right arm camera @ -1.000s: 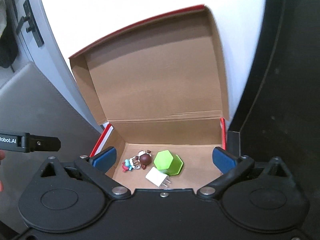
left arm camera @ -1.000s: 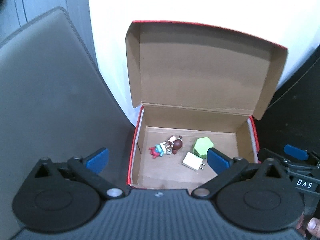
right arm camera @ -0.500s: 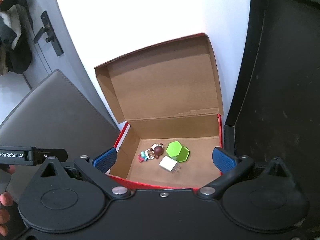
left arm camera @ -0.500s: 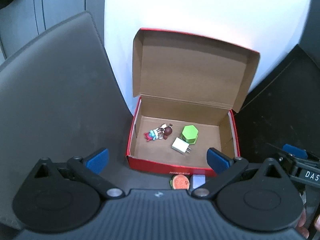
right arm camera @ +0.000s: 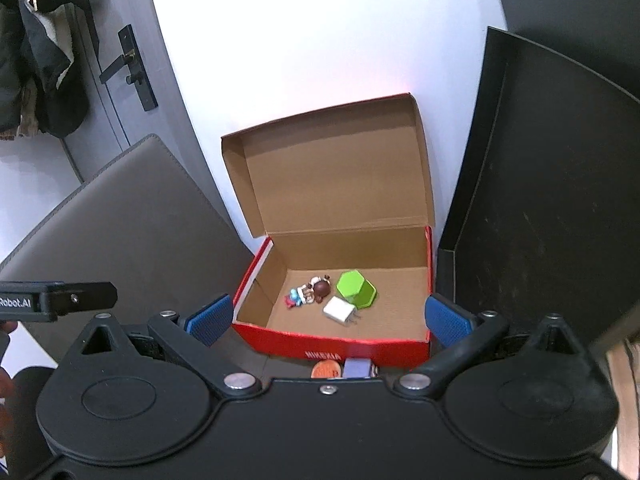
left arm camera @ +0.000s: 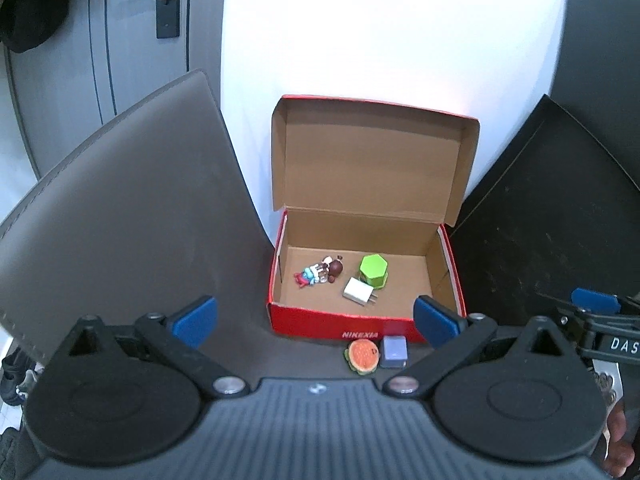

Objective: Organize objects

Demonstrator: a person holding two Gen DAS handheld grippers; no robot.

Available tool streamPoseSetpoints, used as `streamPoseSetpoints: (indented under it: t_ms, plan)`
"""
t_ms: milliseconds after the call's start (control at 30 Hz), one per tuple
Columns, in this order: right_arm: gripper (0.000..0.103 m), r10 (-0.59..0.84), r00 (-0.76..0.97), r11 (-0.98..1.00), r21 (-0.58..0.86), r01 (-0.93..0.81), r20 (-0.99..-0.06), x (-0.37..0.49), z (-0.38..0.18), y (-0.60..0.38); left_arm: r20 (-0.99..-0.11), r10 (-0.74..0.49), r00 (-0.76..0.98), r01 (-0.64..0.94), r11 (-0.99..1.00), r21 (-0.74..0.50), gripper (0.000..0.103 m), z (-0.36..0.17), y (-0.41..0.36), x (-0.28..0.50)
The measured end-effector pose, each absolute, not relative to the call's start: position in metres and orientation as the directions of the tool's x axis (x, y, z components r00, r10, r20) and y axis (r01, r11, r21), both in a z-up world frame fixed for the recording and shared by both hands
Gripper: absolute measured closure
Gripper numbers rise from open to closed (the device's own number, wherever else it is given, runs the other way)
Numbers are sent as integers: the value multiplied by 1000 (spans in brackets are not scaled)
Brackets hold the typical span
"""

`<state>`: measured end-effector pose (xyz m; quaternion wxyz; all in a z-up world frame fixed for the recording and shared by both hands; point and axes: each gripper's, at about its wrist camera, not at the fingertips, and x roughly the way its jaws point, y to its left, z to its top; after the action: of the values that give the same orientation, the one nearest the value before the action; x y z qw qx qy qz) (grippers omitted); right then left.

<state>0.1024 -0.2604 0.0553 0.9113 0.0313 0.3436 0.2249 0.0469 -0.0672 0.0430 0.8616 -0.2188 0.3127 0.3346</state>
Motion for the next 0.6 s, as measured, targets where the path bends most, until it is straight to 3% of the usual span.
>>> streamPoseSetpoints:
  t_ms: [400, 600]
  plan:
    - [0, 472, 679, 881, 279, -382, -562, 76, 48, -274, -692, 412, 593, -672, 726, -144, 0, 28, -102, 44]
    - [0, 472, 665, 881, 296, -368, -579, 78, 37, -280, -711, 394, 583, -647, 754, -113, 0, 19, -117, 49]
